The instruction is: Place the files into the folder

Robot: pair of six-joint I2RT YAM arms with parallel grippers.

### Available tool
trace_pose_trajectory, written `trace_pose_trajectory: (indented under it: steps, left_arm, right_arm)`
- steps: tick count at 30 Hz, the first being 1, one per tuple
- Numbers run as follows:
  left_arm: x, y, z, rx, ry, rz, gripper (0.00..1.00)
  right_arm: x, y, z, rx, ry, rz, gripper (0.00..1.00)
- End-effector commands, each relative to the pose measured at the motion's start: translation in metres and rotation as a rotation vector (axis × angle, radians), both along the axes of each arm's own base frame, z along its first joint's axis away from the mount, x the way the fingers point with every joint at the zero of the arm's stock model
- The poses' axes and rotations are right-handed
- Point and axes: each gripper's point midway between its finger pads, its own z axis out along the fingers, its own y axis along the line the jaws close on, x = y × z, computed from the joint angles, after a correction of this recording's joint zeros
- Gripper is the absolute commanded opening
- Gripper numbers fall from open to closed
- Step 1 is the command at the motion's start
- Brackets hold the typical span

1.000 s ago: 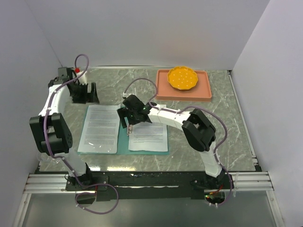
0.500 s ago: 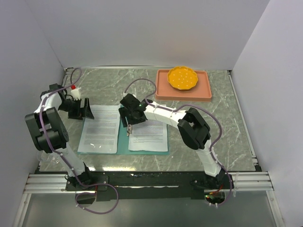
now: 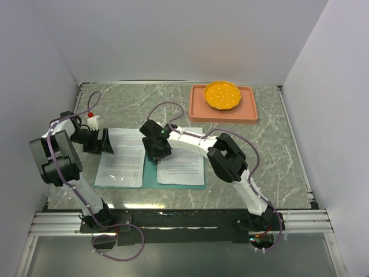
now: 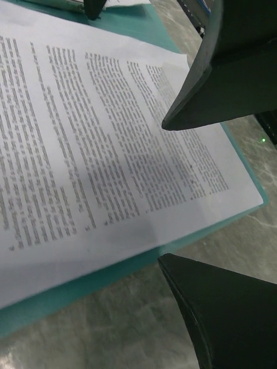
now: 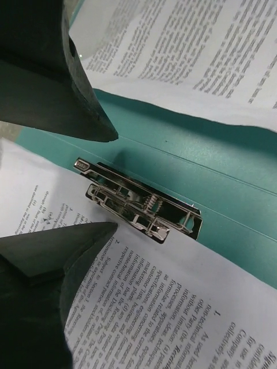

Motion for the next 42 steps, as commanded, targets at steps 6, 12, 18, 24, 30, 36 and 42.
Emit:
trace_pose_trajectory:
  steps: [6,12,18,24,30,36,42]
  left_arm:
    - [0.007,0.020,0.014,-0.027,-0.077,-0.033,0.96]
    - [0.010,0.022,0.005,-0.030,-0.068,-0.042,0.96]
    - [0.013,0.019,-0.001,-0.076,-0.047,-0.057,0.96]
    - [0.002,0.008,0.004,-0.123,-0.018,-0.067,0.96]
    - [-0.016,0.016,0.022,-0.105,-0.002,-0.056,0.96]
    - [-0.027,0.030,0.039,-0.077,0.003,-0.030,0.96]
    - [-0.033,0.027,0.041,-0.093,0.014,-0.039,0.96]
  right_arm:
    - [-0.002,0.004,-0.006,-0.005,0.032,-0.033,0.47]
    - [-0.006,-0.001,-0.014,-0.017,0.054,-0.041,0.27]
    - [-0.010,-0.016,-0.024,-0.021,0.068,-0.064,0.21]
    - [-0.019,-0.035,-0.047,0.036,0.131,-0.137,0.16]
    - [-0.019,-0.046,-0.059,0.111,0.186,-0.216,0.10]
    - [-0.021,-0.062,-0.066,0.211,0.253,-0.327,0.06]
    - [-0.023,-0.083,-0.073,0.309,0.296,-0.424,0.03]
